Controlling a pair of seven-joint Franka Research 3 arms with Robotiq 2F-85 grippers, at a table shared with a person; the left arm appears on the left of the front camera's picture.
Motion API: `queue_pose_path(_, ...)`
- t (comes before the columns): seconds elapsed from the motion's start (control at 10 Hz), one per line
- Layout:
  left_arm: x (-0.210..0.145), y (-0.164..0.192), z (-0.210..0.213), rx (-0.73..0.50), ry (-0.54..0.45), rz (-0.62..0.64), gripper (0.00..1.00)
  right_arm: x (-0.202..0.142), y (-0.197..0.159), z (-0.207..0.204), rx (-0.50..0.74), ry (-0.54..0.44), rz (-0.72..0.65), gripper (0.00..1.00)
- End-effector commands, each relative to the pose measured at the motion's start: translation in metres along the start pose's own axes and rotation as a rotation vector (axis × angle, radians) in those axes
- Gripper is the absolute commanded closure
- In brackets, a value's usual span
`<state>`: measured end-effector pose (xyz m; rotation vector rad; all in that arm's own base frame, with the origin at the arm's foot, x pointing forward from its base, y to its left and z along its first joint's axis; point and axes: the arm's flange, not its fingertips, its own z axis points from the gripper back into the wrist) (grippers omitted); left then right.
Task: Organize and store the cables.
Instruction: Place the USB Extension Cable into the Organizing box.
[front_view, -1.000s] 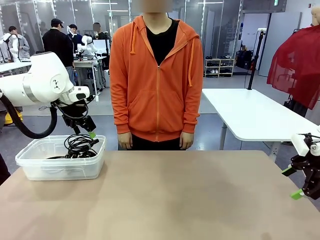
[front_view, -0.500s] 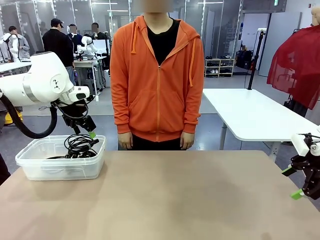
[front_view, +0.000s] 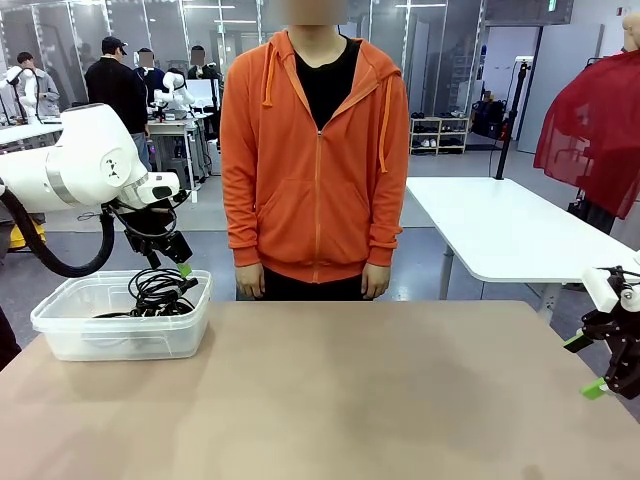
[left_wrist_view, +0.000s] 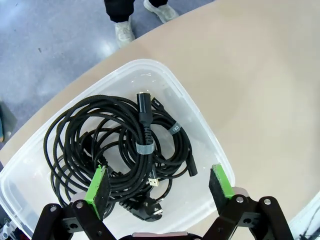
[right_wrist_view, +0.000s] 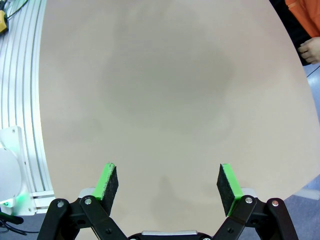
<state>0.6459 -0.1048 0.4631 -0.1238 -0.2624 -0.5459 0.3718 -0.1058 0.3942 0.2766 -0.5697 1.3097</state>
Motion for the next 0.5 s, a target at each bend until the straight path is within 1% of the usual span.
queue_pose_path(0.0, 0.0012, 0.0013, -0.0004, 0.003, -0.007, 0.001, 0.0, 0.002, 0.0007, 0.0017, 0.003, 0.005, -0.018, 0.0)
queue_pose_path(0.4, 0.0012, 0.0013, -0.0004, 0.003, -0.007, 0.001, 0.0, 0.002, 0.0007, 0.0017, 0.003, 0.005, -0.018, 0.0)
